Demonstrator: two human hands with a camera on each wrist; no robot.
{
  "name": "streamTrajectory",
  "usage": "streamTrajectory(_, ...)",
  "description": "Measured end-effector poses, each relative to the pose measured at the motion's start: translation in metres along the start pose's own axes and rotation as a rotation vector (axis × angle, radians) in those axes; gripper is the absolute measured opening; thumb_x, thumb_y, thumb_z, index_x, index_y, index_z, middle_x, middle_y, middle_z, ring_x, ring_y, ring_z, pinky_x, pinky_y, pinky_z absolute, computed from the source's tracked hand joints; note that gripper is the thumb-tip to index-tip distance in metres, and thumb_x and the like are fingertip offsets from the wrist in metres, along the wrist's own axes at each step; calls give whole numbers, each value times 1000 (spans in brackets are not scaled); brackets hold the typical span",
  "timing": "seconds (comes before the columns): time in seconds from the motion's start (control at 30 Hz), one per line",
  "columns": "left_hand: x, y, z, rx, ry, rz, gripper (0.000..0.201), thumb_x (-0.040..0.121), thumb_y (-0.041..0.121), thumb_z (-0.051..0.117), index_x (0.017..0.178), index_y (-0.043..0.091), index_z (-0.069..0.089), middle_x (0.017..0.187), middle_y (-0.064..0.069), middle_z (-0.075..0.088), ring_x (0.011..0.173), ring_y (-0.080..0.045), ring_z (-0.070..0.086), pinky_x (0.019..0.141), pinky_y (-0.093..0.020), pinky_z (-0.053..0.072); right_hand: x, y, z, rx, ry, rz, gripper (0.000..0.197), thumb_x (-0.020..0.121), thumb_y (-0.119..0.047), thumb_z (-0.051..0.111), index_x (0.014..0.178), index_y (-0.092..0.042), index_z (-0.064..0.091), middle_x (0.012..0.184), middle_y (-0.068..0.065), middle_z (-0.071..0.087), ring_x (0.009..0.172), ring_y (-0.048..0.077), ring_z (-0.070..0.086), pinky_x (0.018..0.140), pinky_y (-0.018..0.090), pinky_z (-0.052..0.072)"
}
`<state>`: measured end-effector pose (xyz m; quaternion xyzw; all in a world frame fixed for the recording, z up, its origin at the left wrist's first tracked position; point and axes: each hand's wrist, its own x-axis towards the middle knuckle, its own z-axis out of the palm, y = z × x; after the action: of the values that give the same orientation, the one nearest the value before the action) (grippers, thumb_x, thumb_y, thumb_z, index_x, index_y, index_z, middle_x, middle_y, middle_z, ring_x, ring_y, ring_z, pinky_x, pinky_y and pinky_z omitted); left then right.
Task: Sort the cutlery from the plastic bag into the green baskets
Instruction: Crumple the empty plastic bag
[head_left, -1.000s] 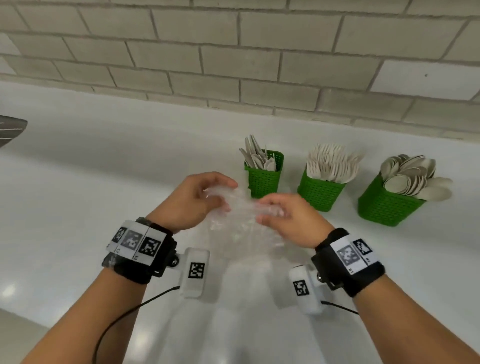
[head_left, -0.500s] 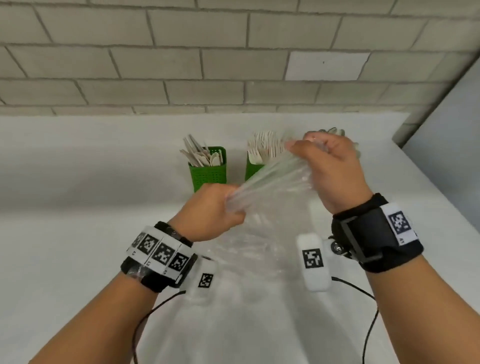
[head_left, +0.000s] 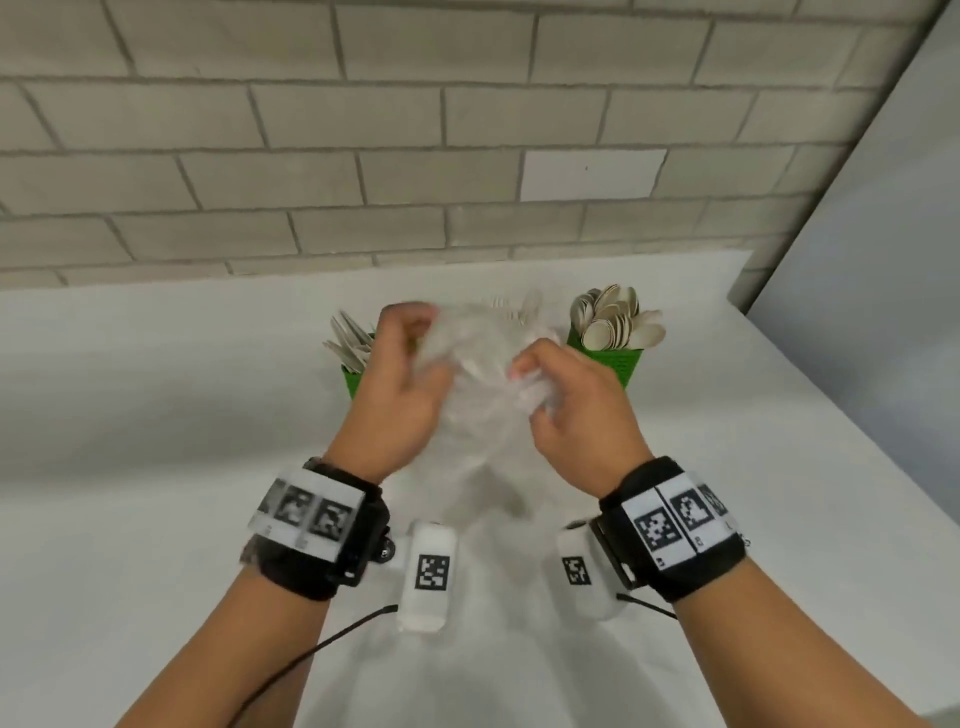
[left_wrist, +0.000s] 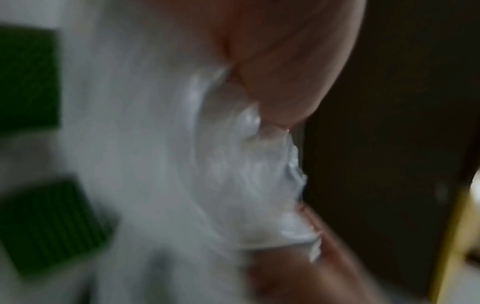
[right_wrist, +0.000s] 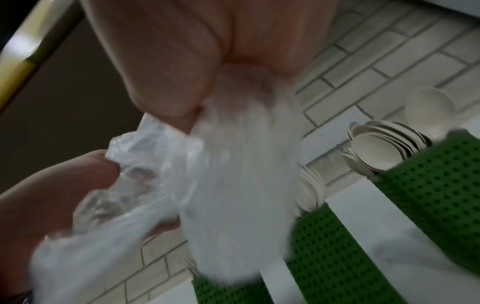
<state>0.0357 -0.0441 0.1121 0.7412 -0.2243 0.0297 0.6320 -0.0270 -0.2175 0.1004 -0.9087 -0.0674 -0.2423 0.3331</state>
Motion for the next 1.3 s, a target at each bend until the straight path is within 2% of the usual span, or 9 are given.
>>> streamTrajectory(0.17, -10, -10, 11, 106, -527, 220, 89, 80, 1, 70, 153, 23, 25, 155, 4, 30, 146, -8, 24, 118, -22, 23, 14, -15, 5, 229, 119, -24, 30, 63, 5, 39, 80, -18, 51, 74, -16, 47, 68, 8, 48, 61, 27, 41)
streamTrajectory(0.3, 0, -20, 13, 121, -97, 140, 42, 75, 6, 56, 113, 21, 56, 104, 7, 63, 95, -5, 60, 81, -30, 49, 14, -17, -3, 648, -64, 120, 43, 68, -2, 53, 106, -21, 56, 103, -13, 60, 96, 2, 56, 81, 19, 45)
streamTrajectory(0.47, -1, -8, 17, -194, 12, -85, 36, 70, -10, 52, 94, 15, 61, 88, -3, 66, 81, -11, 65, 69, -31, 53, -1, -10, 8, 287, -303, 55, 103, 61, -31, 90, 142, -30, 26, 140, -6, 35, 130, 6, 39, 106, 21, 37)
streamTrajectory(0.63, -9, -15, 12, -846, -61, -394, 62, 58, -2, 49, 119, 0, 58, 107, -18, 67, 101, -31, 64, 77, -36, 58, 6, 3, 3, 333, -238, -15, 59, 73, -7, 77, 116, -31, 44, 102, -21, 57, 91, 0, 60, 75, 13, 44)
streamTrajectory(0.8, -19, -15, 6, -660, -384, -369, 70, 80, 57, 62, 127, 6, 61, 126, -16, 64, 120, -32, 59, 98, -46, 48, 7, 13, -4, 366, -214, -20, 31, 77, 0, 73, 100, -20, 68, 92, -9, 69, 87, 13, 67, 76, 36, 55)
streamTrajectory(0.93, -17, -12, 26, -403, -79, -479, 37, 87, 35, 63, 95, -1, 69, 87, -15, 71, 76, -30, 67, 61, -34, 55, 14, 0, 6, 55, -3, -312, 15, 73, -9, 72, 83, -19, 65, 76, -19, 50, 71, 12, 49, 63, 35, 43)
streamTrajectory(1.07, -8, -19, 22, -237, 10, -356, 15, 89, 5, 54, 81, 1, 66, 76, -8, 65, 69, -18, 61, 62, -29, 49, 10, -12, 18, 33, 351, 2, 54, 77, -6, 72, 126, -20, 56, 123, 1, 49, 114, 18, 48, 98, 39, 43)
streamTrajectory(1.2, 3, -22, 8, 174, 154, 39, 30, 80, 3, 68, 80, 32, 61, 112, 1, 62, 100, -3, 58, 85, -16, 46, 3, -26, 11, 944, -291, 299, 55, 82, -5, 45, 131, -28, 52, 120, -4, 64, 112, 12, 59, 92, 35, 51)
streamTrajectory(1.3, 0, -16, 12, 327, 97, 271, 34, 74, -5, 63, 85, 27, 60, 101, 3, 63, 89, 4, 54, 78, -7, 40, 1, -33, 11, 871, -414, 117, 78, 72, 2, 56, 140, -28, 33, 127, -1, 53, 121, 8, 51, 97, 26, 45)
